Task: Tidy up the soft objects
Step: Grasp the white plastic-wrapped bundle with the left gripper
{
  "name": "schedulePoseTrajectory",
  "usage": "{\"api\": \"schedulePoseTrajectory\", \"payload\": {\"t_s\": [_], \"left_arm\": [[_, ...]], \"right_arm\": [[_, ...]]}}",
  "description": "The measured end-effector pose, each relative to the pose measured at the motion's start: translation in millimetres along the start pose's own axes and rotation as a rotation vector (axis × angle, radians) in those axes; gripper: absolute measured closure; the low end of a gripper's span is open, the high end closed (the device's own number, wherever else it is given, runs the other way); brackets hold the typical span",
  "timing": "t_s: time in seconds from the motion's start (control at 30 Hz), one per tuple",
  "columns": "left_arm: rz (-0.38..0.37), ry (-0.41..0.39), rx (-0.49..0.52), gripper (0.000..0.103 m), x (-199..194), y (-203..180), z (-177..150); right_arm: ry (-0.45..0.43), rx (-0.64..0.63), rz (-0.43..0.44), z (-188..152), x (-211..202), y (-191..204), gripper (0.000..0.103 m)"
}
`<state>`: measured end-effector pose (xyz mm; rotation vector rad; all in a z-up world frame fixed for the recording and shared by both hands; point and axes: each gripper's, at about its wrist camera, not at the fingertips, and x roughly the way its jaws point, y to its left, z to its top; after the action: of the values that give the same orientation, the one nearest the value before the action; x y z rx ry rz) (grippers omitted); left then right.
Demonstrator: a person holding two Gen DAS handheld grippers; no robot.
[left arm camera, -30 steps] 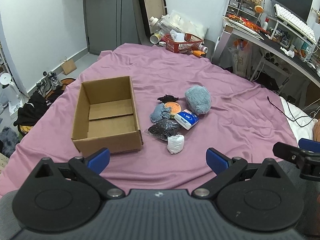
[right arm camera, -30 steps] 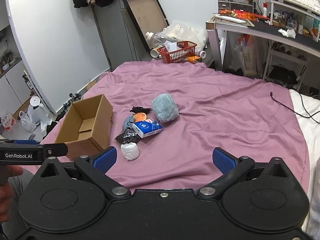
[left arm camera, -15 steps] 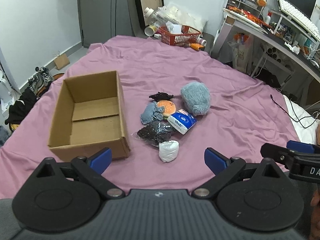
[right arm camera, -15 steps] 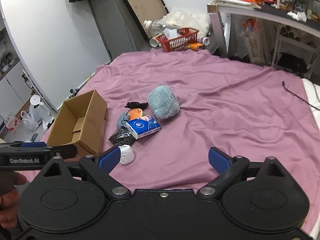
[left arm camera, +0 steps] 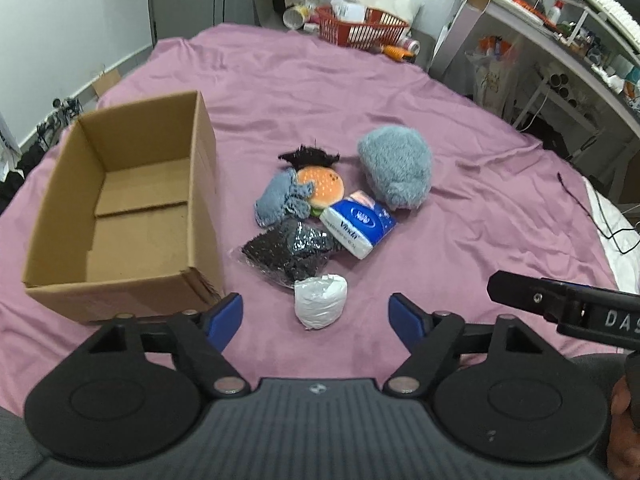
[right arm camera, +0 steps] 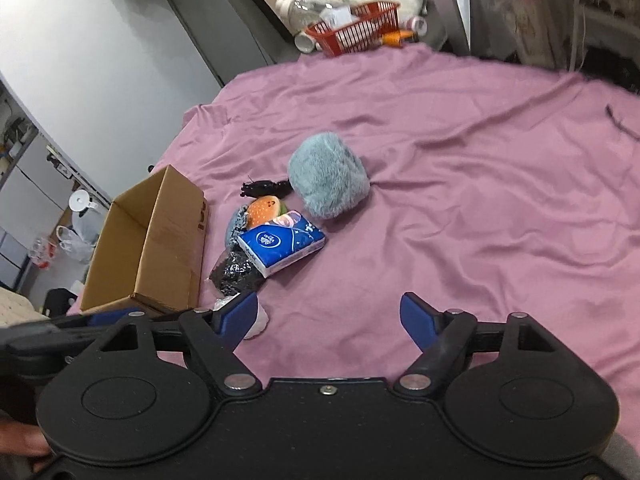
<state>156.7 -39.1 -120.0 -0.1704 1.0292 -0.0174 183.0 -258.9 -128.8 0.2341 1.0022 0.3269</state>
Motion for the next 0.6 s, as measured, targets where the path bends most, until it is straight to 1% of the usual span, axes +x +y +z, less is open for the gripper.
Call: {"api": "schedulePoseTrajectory", "payload": {"t_s": [0.07, 0.13, 0.37, 0.43, 0.6], "left_arm": [[0.003, 0.022, -0.011, 0.031, 11, 0, 1], [0.005, 0.032, -0.024, 0.036, 19, 1, 2], [0.012, 0.067, -0.035, 0.04, 47, 2, 6], [0.012, 0.076, -0.033, 0.046, 55, 1, 7], [-0.007, 0.116, -0.047, 0.053, 74, 3, 10]], "right_arm": [[0.011, 0.01, 0.003, 2, 7, -2, 0.027], [0.02, 0.028, 0.007, 5, 15, -5, 0.028], [0.059, 0.077, 0.043, 13, 43, -9, 0.036], [0.074, 0.084, 0.047, 15, 53, -10, 0.04], [0.099, 0.107, 0.059, 22, 72, -10, 0.041]]}}
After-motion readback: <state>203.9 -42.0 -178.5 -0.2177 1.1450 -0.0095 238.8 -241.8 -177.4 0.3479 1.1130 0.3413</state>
